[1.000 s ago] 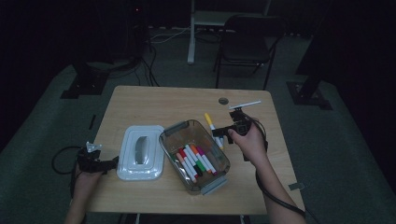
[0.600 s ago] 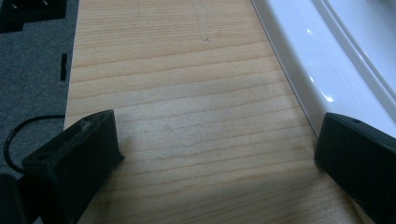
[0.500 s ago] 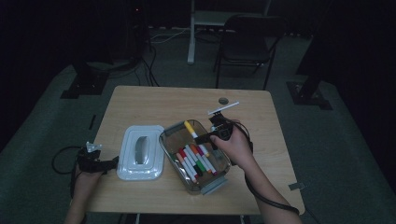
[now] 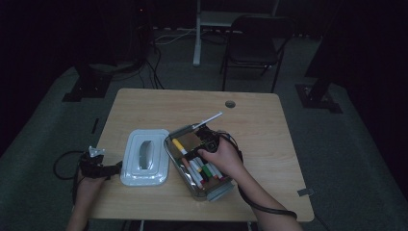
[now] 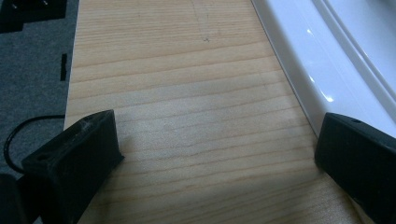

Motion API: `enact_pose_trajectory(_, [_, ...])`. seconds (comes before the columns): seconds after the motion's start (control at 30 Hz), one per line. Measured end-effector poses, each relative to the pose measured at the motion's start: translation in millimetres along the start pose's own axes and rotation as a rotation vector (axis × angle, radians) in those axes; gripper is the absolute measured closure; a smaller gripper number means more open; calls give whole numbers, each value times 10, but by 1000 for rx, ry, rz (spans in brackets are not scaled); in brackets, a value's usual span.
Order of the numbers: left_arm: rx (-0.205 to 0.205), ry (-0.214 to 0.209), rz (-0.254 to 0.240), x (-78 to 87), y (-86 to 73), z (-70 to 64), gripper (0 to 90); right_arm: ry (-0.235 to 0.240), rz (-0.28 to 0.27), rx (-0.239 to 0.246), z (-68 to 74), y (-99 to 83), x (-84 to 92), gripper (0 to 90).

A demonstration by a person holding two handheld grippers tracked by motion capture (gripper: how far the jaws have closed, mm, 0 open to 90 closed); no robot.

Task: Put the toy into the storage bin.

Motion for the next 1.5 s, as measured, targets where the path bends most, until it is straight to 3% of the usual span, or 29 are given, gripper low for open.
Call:
enact_pose_trajectory(0.4, [0, 1, -1, -1, 0, 0, 5, -23, 100, -22, -75, -91, -317, 768])
enact_pose_trajectory(0.83, [2, 0, 0, 0, 0, -1, 4, -98, 211, -87, -355, -214, -656, 767])
enact_pose_trajectory(1.13, [1, 0, 0, 0, -1, -1, 4, -150, 257, -87, -400, -259, -739, 764])
enact_pose_trajectory(1.33, [1, 0, 0, 0, -1, -1, 4, -140, 278, -93, -415, -290, -743, 717])
enact_pose_trajectory(1.5, [1, 0, 0, 0, -1, -1, 4, -129, 234, -71, -407, -255, -665, 688])
Point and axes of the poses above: each handheld gripper's, and its own axes: x roughly backward along the jaws, y roughly out of its top, z roughly to its left, the point moved 7 cm from there along -x, roughly forward along the jaws, and after that the axes turned 13 degrees about y, right-handed, at the moved point
